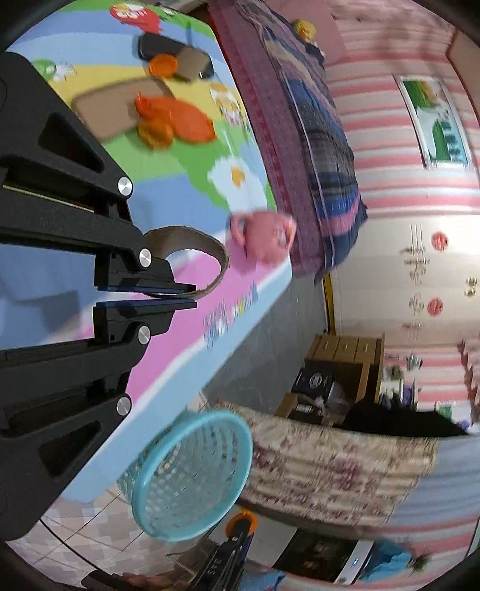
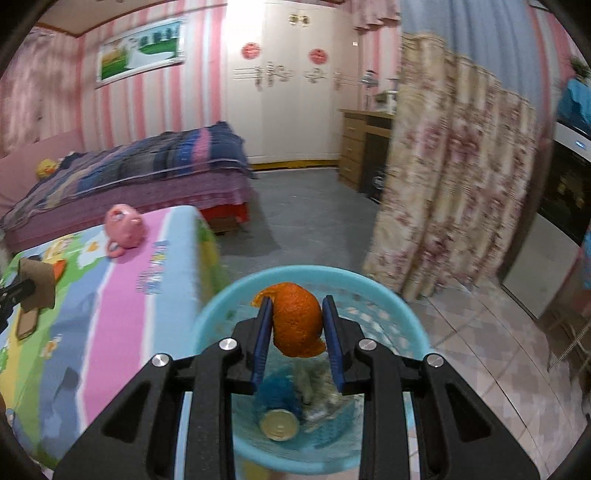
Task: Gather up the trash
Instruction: 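Carry both items over the basket while the left tool opens to drop the tube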
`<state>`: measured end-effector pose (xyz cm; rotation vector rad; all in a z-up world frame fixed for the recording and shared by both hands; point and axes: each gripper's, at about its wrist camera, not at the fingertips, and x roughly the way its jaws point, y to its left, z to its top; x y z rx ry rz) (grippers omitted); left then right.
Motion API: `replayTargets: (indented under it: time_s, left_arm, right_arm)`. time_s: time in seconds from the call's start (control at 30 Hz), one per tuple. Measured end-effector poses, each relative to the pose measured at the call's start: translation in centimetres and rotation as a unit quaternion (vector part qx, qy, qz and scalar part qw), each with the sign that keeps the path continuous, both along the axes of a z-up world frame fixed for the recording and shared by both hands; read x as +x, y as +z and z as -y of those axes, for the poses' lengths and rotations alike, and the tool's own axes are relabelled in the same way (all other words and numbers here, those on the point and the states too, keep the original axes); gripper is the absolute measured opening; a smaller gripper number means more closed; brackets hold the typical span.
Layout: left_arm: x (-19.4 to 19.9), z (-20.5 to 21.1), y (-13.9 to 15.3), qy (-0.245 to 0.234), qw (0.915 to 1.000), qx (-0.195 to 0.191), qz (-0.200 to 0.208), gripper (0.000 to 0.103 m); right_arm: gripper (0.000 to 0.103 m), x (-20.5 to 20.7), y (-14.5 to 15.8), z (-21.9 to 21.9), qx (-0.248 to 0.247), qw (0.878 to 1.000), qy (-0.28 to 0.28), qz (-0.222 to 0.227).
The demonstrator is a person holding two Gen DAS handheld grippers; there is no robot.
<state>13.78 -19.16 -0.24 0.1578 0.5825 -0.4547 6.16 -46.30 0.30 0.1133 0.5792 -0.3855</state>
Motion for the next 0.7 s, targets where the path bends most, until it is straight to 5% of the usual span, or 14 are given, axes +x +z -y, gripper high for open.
replayTargets:
  time_s: [0.3,0.7]
  left_arm:
    - [-0.4,8.4,-0.5,-0.072,0.9968,-0.019,-0.032,0.001]
    - [-0.7,19.2,-3.2,-0.150,0.9869,0.015,-0.056,0.002]
  right_arm:
    - [0.028,-2.2,-1.1,4.3,0.026,0.998,-0.049,0.017]
    - [0.028,-3.3,-2.8,7.2,0.046,0.995,-0.083,0.015]
